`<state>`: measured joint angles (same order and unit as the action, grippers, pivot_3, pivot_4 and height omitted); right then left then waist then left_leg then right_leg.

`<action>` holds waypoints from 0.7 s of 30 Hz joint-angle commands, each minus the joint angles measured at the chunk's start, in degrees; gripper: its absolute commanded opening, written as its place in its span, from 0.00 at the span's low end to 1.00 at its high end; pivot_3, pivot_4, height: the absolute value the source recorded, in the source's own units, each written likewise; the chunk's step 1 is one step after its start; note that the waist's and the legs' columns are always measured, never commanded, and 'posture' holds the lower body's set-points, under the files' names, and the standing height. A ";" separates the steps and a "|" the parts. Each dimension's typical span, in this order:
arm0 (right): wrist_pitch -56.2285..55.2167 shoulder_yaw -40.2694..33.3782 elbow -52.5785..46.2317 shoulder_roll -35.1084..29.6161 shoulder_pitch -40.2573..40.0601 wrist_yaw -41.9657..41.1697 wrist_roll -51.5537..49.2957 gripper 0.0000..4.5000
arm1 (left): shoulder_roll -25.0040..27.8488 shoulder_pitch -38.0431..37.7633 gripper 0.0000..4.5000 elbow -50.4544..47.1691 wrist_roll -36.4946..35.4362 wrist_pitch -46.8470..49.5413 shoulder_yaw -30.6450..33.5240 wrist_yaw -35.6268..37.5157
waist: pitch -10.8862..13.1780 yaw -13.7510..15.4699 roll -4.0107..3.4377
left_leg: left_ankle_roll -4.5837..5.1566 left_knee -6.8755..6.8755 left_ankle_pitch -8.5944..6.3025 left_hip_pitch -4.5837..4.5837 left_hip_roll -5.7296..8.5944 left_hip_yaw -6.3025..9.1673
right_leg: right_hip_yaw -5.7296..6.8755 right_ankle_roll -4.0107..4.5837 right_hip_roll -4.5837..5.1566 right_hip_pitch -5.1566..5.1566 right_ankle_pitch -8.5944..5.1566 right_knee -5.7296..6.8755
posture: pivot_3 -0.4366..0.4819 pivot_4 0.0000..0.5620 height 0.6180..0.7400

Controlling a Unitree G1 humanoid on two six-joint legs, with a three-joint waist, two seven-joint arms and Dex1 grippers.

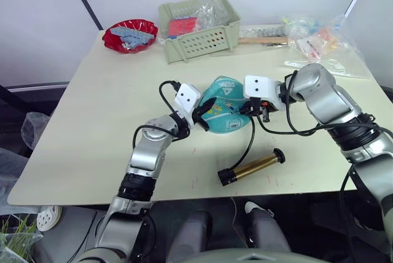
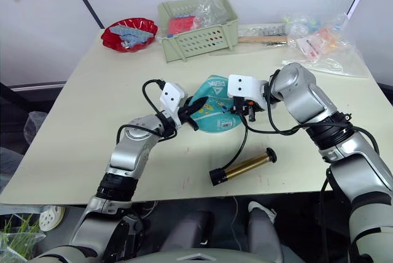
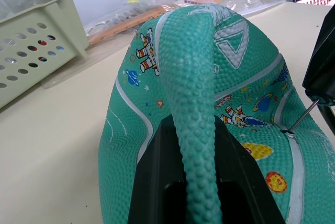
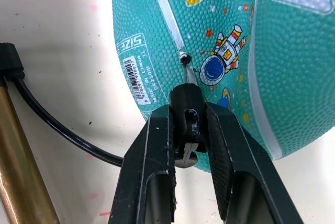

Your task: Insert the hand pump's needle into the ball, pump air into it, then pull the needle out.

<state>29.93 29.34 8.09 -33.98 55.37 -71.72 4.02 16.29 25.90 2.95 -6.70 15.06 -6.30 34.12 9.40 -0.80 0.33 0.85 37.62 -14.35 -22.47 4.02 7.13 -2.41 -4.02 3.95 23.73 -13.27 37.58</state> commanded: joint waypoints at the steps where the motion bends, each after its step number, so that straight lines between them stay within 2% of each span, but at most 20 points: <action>1: -2.70 -2.19 -2.22 2.92 1.10 0.21 -2.04 0.07 | -0.89 -1.44 0.00 1.31 0.79 1.16 -4.23 2.12 | 0.00 -0.01 0.00 | 0.00 0.00 0.00 0.00 0.00 0.00 | 0.00 0.00 0.00 0.00 0.00 0.00 | 0.48 0.27 1.00; 21: -1.29 -2.92 -1.94 -0.78 0.92 -1.85 -1.17 0.07 | -0.07 -0.91 0.00 3.79 1.15 0.33 -2.94 1.42 | 0.00 0.09 0.00 | 0.00 0.00 0.00 0.01 0.00 0.00 | 0.00 0.01 0.00 -0.01 0.00 0.01 | 0.48 0.27 1.00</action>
<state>29.37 28.82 9.01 -35.06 55.37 -73.17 4.25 16.59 26.23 4.03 -6.75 14.17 -6.34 34.49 9.40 -0.70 0.33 0.85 37.62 -14.35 -22.46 4.02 7.13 -2.42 -4.01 3.95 23.72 -13.27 37.60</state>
